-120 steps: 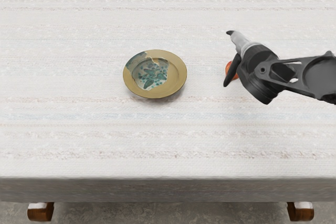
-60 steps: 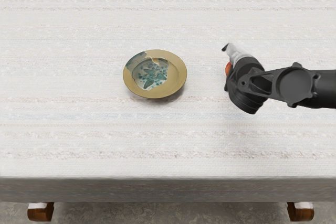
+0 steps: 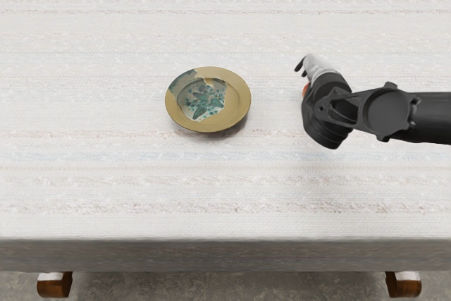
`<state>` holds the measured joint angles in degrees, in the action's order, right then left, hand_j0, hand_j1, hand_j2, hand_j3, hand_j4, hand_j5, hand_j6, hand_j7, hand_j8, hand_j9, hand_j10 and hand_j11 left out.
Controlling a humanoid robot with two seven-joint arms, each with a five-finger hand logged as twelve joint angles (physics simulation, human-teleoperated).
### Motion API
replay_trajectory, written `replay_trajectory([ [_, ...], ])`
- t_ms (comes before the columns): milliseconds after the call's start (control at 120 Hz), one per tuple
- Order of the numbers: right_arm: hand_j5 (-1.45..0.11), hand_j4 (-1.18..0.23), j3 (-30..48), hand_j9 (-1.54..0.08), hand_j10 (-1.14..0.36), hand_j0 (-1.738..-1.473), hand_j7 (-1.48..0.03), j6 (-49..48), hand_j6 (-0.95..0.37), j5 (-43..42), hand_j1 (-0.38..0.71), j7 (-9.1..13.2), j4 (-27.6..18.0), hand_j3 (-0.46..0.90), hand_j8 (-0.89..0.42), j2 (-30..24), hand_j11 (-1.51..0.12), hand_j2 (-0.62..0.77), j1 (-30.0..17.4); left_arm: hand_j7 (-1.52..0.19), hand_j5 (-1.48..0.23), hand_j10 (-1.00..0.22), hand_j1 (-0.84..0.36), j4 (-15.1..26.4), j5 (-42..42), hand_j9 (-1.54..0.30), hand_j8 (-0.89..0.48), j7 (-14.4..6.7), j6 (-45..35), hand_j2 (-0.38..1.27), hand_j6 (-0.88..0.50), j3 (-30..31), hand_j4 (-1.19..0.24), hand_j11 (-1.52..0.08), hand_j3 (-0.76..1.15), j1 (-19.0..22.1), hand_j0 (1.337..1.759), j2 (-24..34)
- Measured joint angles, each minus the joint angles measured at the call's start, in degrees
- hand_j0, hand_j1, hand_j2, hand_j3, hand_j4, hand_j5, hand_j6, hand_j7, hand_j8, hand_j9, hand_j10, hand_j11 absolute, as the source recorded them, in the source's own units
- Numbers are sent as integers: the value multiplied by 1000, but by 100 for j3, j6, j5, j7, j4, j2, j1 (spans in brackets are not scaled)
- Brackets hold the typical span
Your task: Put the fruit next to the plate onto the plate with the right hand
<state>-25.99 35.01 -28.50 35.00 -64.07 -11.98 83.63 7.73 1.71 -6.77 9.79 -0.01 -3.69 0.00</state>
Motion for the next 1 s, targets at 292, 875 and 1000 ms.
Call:
replay_trajectory([
  [292,-446,-447,-2,-492,-367,-1657,-502,9,-391,-163,99,5,289,-2,-259,50,-497,-55,-292,-304,-304,-234,69,0,-2,-304,-234,0,-2,47,-234,-3,-234,-304,0,0,1658,0],
  [875,-366,-293,42,-369,-287,-1658,-371,0,-294,0,-9,0,1427,0,-277,447,-370,-53,-555,-304,-304,-234,69,0,0,-304,-234,0,-1,47,-234,3,-234,-304,0,0,1658,0],
  [1000,-346,-273,42,-348,-270,-1658,-349,0,-274,3,-29,0,1658,0,-265,622,-348,-51,-695,-304,-304,-234,69,0,-1,-304,-234,0,-1,47,-234,-4,-234,-304,0,0,1658,0],
])
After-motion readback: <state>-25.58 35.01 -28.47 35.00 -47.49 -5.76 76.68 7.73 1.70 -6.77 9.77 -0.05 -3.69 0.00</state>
